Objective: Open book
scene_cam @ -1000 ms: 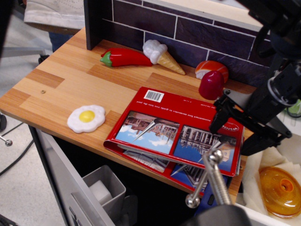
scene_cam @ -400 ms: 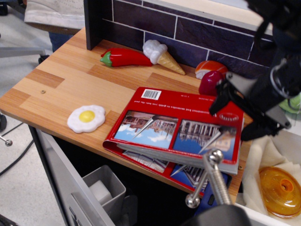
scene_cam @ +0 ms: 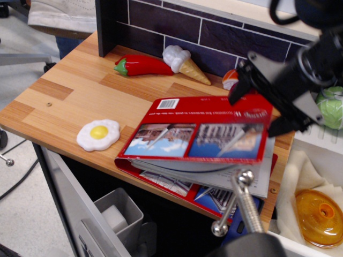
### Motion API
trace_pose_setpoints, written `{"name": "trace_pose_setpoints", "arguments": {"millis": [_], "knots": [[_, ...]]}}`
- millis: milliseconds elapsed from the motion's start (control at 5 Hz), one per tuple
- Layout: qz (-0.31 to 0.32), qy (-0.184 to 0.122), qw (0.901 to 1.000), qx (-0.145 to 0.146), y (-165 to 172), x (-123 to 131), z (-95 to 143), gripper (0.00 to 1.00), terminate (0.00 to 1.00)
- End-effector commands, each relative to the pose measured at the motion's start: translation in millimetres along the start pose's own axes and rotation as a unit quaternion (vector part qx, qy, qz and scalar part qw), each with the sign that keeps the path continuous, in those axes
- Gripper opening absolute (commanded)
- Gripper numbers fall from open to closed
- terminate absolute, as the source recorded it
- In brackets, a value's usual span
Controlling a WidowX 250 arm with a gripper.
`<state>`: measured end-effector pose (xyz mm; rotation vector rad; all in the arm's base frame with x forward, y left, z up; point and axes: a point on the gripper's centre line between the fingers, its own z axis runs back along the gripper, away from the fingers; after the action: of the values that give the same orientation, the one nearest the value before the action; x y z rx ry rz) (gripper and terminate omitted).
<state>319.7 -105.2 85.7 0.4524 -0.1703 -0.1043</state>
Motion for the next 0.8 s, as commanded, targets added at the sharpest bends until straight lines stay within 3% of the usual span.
{"name": "trace_pose_setpoints", "arguments": {"millis": [0,200,600], "knots": [[0.003,-0.002,0.9993,0.037,92,-30,-4,1.0,0.0],[0.001,0.002,0.9988,0.049,119,-47,-6,1.0,0.0],[0.062,0.021,0.995,0.075,179,-65,-2,1.0,0.0]]}}
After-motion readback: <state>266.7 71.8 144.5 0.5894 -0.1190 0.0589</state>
